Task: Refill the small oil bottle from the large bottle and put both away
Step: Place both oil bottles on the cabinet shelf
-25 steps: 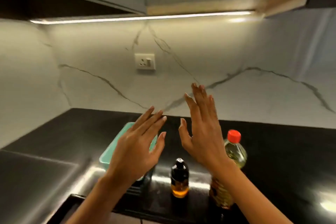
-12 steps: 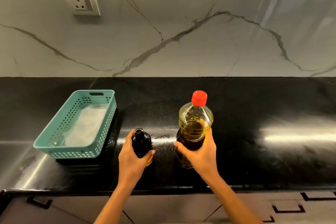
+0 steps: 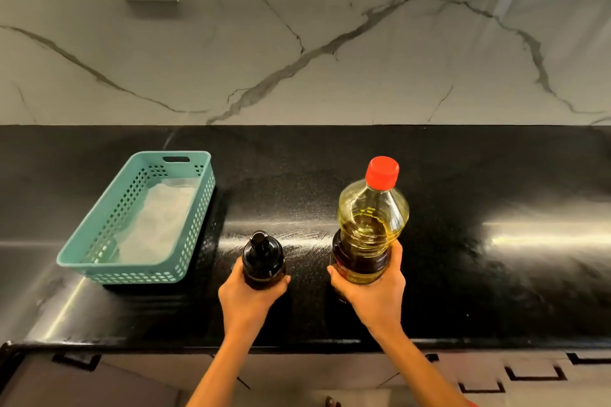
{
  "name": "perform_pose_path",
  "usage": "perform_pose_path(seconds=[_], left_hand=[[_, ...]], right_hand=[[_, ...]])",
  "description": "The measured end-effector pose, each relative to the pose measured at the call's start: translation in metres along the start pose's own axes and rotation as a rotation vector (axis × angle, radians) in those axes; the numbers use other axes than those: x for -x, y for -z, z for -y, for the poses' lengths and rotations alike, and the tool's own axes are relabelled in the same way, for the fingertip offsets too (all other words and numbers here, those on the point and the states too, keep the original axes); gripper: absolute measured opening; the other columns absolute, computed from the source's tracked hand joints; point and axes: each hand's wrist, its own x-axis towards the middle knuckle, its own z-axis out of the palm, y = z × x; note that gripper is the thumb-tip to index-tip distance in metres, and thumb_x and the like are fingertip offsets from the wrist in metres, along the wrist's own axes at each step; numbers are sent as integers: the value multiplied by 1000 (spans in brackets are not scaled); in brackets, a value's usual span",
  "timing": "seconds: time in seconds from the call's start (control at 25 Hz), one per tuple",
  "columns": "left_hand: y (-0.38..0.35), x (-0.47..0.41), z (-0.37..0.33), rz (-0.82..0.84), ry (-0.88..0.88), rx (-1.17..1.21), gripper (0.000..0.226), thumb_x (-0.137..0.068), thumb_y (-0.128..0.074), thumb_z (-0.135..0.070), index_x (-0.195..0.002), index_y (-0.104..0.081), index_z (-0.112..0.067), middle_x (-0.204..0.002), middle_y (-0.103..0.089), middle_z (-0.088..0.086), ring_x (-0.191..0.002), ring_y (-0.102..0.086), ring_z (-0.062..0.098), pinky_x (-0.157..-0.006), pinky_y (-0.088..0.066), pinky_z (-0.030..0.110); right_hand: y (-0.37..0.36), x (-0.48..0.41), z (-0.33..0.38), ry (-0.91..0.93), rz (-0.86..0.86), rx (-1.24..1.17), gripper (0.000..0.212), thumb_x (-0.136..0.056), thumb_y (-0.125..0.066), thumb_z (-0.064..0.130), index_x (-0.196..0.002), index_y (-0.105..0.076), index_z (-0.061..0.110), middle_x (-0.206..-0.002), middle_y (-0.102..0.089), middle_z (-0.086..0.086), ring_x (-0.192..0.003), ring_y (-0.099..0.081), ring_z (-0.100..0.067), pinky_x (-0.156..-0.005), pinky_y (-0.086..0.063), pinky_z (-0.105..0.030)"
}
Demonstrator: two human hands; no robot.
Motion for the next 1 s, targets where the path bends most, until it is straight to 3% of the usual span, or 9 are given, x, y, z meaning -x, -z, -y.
perform_pose_path(seconds=[0.28,0.36,0.48,0.6,0.68,0.84,1.0], left_hand=[[1,-8,-43,-27,-101,21,39,-51,-88,-9,-80,-65,-20,-72,-65,-10,-65,-59,-11,-59,-41,1],[3,-26,-78,-64,-152,43,41,-49,-89,-15,-80,-64,-26,-72,-67,-10,-67,-61,-2,-61,-44,8],[15,-60,-161,-140,-304,14,40,-51,-88,-29,-79,-59,-32,-75,-67,-10,-77,-64,15,-70,-49,29],[34,-81,-258,-245,-487,-18,51,-56,-84,-38,-100,-64,-24,-94,-70,2,-85,-61,16,-74,-43,25],[48,-88,-321,-273,-593,40,55,-58,-83,-40,-107,-63,-23,-97,-68,0,-91,-62,18,-78,-41,24],[73,-92,-440,-268,-796,193,43,-54,-85,-41,-88,-62,-29,-85,-67,-5,-82,-63,16,-78,-48,29],[87,-91,-533,-213,-922,247,35,-64,-79,-40,-88,-56,-29,-78,-58,-15,-74,-54,0,-65,-42,19]], right_hand=[[-2,-21,47,79,5,-45,95,-49,-91,12,-124,-37,33,-107,-58,15,-98,-55,13,-76,-42,0],[-4,-43,82,130,-18,-87,93,-48,-91,11,-118,-36,42,-101,-58,18,-94,-54,18,-71,-41,2],[-1,-90,151,256,-20,-119,88,-48,-91,15,-110,-37,46,-94,-58,20,-88,-55,20,-66,-40,2],[11,-137,229,436,-18,-133,86,-48,-90,27,-116,-38,39,-93,-57,22,-84,-57,15,-67,-44,-3],[21,-166,282,558,-26,-157,85,-49,-88,30,-119,-40,33,-97,-57,21,-87,-57,13,-70,-46,-5],[49,-217,384,727,-38,-218,79,-49,-87,28,-115,-44,32,-96,-60,18,-88,-59,5,-75,-46,-15],[77,-255,461,790,58,-278,72,-57,-84,25,-115,-41,30,-100,-57,12,-90,-58,-3,-75,-47,-22]])
